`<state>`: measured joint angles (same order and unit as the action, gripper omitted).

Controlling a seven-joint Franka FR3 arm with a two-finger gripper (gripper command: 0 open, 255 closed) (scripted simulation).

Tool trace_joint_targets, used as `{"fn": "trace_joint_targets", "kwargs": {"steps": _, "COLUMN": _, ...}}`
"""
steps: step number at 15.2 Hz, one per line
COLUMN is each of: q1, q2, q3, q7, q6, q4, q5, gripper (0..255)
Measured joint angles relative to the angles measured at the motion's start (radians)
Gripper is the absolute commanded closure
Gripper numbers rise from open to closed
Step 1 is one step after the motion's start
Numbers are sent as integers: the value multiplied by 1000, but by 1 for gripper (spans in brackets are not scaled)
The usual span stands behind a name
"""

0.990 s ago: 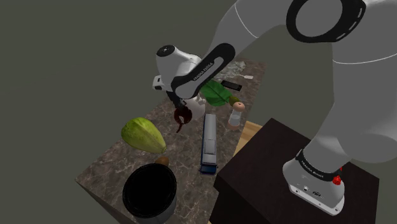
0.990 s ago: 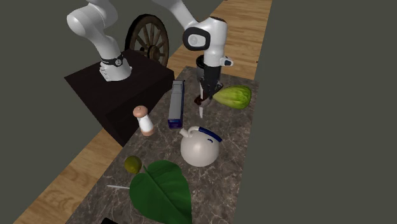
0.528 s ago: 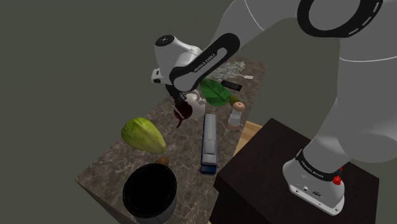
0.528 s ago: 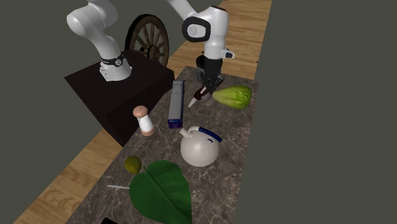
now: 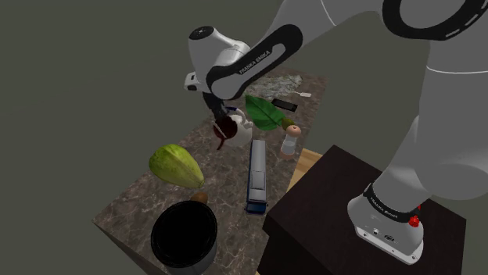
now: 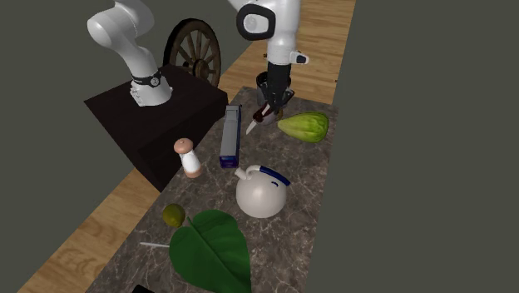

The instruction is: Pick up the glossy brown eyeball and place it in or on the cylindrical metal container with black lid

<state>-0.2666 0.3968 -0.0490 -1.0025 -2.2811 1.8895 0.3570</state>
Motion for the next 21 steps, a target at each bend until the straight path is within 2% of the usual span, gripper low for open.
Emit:
{"fn": "trace_joint_targets", "kwargs": {"steps": 10, "q1": -2, "q2": -72, "q3": -12, "q7": -28, "q6": 95, "q4": -25, "q5": -26, "gripper": 255}}
{"fn": "trace_joint_targets", "kwargs": {"steps": 21, "q1": -138, "q2": -198, "q3": -100, "q7": 179, "q6": 172, "q4": 81, "q5": -32, "gripper": 255}}
